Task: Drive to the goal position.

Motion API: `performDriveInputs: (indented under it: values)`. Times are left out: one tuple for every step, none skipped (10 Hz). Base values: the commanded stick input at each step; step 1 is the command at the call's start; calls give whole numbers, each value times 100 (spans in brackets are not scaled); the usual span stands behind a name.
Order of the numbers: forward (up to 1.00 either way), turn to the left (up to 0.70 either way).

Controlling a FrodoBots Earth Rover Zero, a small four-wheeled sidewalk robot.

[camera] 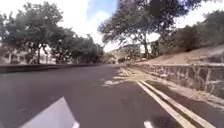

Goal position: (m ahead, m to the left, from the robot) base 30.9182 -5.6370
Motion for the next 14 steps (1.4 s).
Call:
performDriveInputs:
  values:
    - [45, 0]
    - [45, 0]
    - [45, 0]
    - [45, 0]
    - [45, 0]
    - [45, 0]
    - [45, 0]
    - [45, 0]
    - [45, 0]
    - [45, 0]
    - [45, 0]
    - [45, 0]
    - [45, 0]
    - [45, 0]
